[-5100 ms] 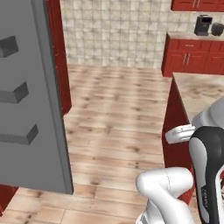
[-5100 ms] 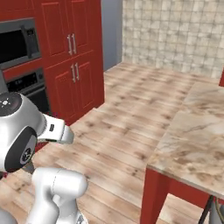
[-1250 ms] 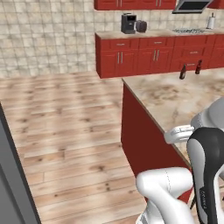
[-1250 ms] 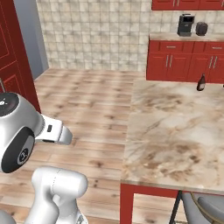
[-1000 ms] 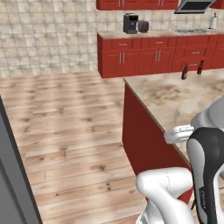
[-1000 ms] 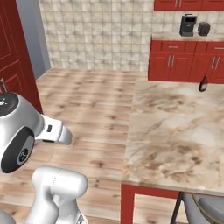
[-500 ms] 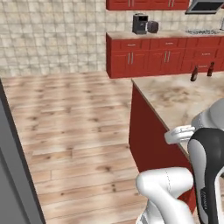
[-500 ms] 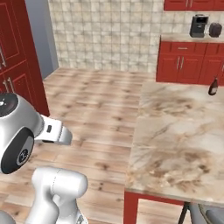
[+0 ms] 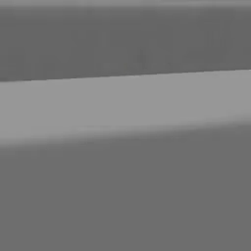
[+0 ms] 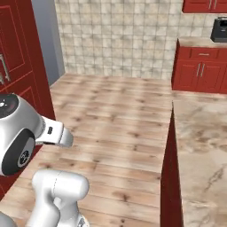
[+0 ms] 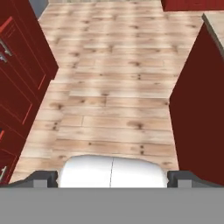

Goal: Place the ketchup and condiment bottle from the counter to the top shelf of the fridge. If the existing items in the fridge are on the top shelf, move them to other shelves.

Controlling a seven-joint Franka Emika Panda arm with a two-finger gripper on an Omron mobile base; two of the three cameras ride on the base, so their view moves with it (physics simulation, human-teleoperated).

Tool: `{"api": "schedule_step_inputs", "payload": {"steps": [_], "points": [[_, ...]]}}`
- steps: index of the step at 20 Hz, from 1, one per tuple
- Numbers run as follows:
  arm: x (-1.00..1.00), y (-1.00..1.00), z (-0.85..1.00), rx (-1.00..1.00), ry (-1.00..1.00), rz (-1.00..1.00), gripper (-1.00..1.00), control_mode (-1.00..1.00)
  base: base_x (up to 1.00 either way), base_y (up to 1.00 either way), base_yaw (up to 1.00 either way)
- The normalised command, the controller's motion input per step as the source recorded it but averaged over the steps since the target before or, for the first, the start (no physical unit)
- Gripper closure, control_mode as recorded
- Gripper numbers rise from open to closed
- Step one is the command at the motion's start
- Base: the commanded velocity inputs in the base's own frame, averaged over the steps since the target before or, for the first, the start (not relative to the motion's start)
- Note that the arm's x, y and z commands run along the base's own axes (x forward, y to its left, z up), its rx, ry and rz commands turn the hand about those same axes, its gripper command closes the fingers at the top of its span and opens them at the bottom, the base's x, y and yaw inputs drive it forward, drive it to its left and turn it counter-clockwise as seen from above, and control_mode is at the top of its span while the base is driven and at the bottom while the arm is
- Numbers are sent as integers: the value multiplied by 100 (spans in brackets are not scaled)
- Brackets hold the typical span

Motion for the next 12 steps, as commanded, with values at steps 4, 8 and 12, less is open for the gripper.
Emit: {"api": "schedule_step_inputs", "payload": {"steps": [4, 8, 12], "points": [[0, 0, 0, 0, 0, 0, -100, 100, 100, 56, 0], [0, 0, 0, 0, 0, 0, -100, 100, 100, 19, 0], [0, 0, 0, 0, 0, 0, -100, 100, 100, 0, 1]]}}
